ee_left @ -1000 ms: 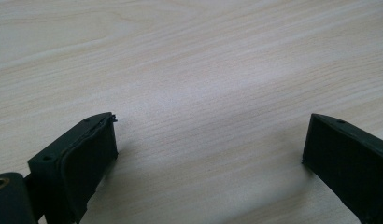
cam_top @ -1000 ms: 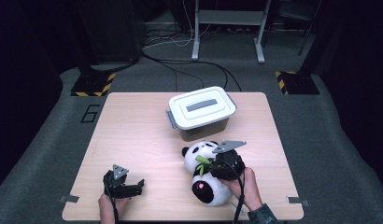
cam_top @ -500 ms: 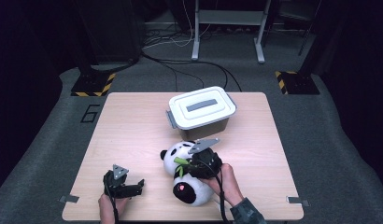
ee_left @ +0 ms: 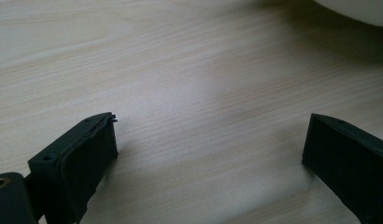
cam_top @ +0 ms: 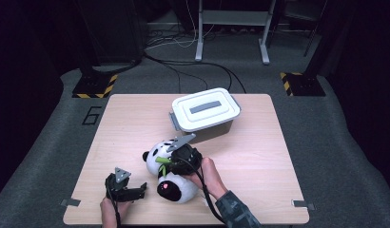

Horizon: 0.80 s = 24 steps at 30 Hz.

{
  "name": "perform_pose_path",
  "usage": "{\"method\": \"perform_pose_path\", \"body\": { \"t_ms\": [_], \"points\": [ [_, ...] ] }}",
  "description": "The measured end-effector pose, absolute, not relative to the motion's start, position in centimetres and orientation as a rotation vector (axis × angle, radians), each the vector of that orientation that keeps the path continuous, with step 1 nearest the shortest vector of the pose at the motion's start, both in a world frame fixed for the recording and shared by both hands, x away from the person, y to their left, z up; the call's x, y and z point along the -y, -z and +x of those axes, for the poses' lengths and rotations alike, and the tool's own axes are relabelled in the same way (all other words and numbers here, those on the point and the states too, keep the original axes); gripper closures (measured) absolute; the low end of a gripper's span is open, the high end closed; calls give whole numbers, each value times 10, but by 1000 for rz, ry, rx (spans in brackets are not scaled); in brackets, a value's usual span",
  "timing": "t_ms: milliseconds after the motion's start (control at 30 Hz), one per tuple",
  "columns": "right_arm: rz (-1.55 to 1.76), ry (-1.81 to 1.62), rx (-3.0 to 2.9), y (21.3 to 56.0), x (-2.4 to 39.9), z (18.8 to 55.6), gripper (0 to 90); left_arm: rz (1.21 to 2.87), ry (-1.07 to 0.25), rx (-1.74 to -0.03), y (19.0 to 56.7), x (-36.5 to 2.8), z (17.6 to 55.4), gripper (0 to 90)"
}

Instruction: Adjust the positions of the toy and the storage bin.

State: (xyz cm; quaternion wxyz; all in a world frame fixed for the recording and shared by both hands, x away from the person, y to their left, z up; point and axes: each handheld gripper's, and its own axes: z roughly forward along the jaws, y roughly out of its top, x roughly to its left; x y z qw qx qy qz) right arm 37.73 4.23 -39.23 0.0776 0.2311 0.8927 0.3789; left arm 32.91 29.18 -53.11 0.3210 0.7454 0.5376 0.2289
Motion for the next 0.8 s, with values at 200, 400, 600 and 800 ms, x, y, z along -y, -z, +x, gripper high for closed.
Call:
{"method": "perform_pose_path", "body": {
  "t_ms": [200,400,600,800],
  "points": [
    [636,-1121,-2694,395,-61,387,719,1960,-601,-1411,531,-292,329,28],
    [571,-1131,-2713,394,-83,399,718,1957,-601,-1412,531,-292,329,28],
    [531,-1073,-2734,403,-99,406,709,1957,-602,-1412,531,-292,329,28],
    [551,-1056,-2746,412,-101,406,641,1955,-602,-1413,531,-292,329,28]
  ]
}}
